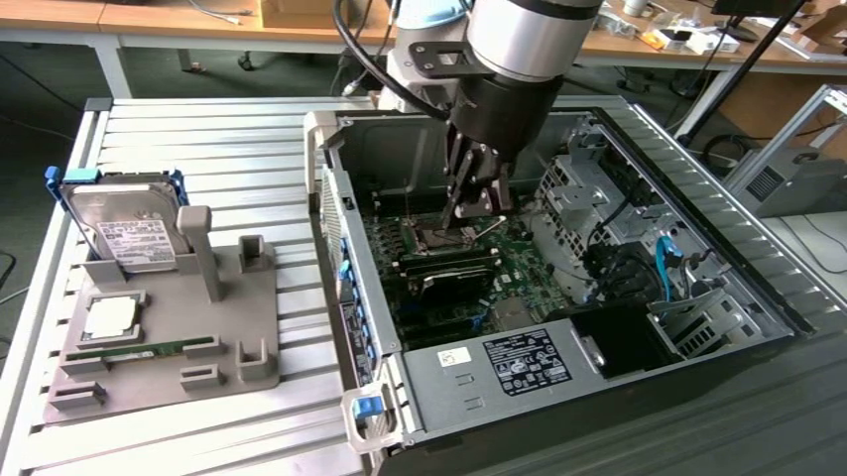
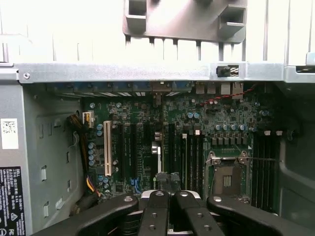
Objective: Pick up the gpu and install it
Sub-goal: 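Press down on the gpu until it lock into place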
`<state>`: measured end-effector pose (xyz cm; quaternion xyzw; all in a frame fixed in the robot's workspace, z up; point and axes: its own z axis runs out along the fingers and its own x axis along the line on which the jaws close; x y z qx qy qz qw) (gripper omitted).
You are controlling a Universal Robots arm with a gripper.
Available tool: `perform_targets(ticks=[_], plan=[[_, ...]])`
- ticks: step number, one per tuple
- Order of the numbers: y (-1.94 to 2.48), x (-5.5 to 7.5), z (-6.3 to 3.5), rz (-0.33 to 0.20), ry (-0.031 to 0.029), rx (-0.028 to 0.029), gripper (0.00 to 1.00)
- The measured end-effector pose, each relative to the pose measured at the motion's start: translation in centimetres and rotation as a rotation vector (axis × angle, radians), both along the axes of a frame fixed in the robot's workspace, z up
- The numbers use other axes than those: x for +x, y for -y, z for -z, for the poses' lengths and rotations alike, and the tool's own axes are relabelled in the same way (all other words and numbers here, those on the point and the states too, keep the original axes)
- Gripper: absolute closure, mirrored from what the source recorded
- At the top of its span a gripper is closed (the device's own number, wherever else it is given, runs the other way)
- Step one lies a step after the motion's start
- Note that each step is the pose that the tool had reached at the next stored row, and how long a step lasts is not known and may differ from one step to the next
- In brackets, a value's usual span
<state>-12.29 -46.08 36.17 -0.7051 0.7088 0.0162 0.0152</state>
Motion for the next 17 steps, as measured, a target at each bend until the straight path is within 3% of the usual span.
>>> perform_targets(ticks=[4, 11, 17], plan=[[0.00, 0.1, -0.03, 0.000, 0.0001, 0.0004, 0.89], [0.01, 2.0, -0.03, 0.000, 0.0001, 0.0003, 0.89], [0.00, 2.1, -0.03, 0.000, 0.0000, 0.0003, 0.89]])
